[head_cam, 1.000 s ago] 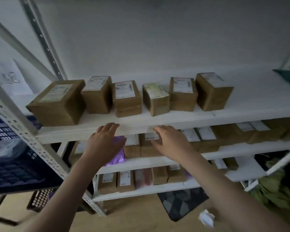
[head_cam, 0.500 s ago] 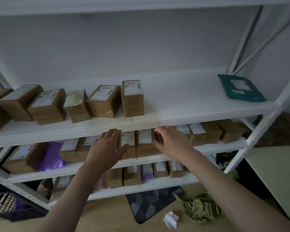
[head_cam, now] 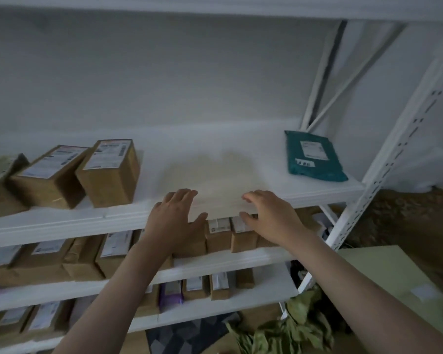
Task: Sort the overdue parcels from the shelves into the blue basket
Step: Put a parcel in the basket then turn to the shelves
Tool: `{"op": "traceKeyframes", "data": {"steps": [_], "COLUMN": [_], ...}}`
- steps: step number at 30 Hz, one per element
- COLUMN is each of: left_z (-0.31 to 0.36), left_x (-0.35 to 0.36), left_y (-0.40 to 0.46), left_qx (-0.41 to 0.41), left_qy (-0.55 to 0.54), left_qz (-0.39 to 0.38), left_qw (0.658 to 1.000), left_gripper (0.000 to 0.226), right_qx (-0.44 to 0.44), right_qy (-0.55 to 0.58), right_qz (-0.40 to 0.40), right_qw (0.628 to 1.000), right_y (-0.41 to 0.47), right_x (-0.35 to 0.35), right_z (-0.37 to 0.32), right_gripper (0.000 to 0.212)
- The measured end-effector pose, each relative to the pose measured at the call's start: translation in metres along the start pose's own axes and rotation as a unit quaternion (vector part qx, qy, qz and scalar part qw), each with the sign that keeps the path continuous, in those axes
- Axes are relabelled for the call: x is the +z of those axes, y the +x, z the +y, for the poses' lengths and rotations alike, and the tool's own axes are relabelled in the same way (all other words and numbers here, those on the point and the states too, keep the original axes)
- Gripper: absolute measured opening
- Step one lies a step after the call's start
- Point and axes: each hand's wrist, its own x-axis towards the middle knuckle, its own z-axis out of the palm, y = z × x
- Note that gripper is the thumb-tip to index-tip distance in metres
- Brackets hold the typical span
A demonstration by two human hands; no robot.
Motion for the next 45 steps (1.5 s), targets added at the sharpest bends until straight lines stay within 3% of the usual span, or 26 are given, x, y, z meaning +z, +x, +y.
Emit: {"op": "traceKeyframes", "data": {"steps": [17,22,27,32,38,45], "left_z": [0.145,0.173,0.191,0.199,0.202,0.21], "left_x": [0.05,0.07,0.086,0.095,0.109,0.119], "left_y": [0.11,0.139,0.175,0.203,0.245,0.27], "left_qx": [0.023,0.023,0.035,0.029,0.054,0.065], "left_qy": [-0.012,-0.021,-0.011,-0.032,-0.021,-0.076], "left_qz": [-0.031,-0.067,-0.091,-0.109,-0.153,-0.181], "left_qw": [0.999,0.997,0.995,0.993,0.986,0.978], "left_gripper": [0.062,0.063,0.067,0.076,0.09,0.111], "right_qx": [0.068,0.155,0.199,0.175,0.149,0.13], "right_qy": [-0.004,0.018,0.006,0.01,0.003,0.071], "right_qz": [0.03,0.039,-0.055,-0.065,-0.158,-0.128], "right_qw": [0.997,0.987,0.979,0.982,0.976,0.981], "right_y": [0.006,0.019,0.032,0.057,0.092,0.112], "right_x": [-0.072,-0.075,-0.071,-0.062,-0.059,-0.051], "right_z": [0.195,0.243,0.269,0.282,0.297,0.317], "right_gripper": [0.048,0.039,0.068,0.092,0.097,0.096]}}
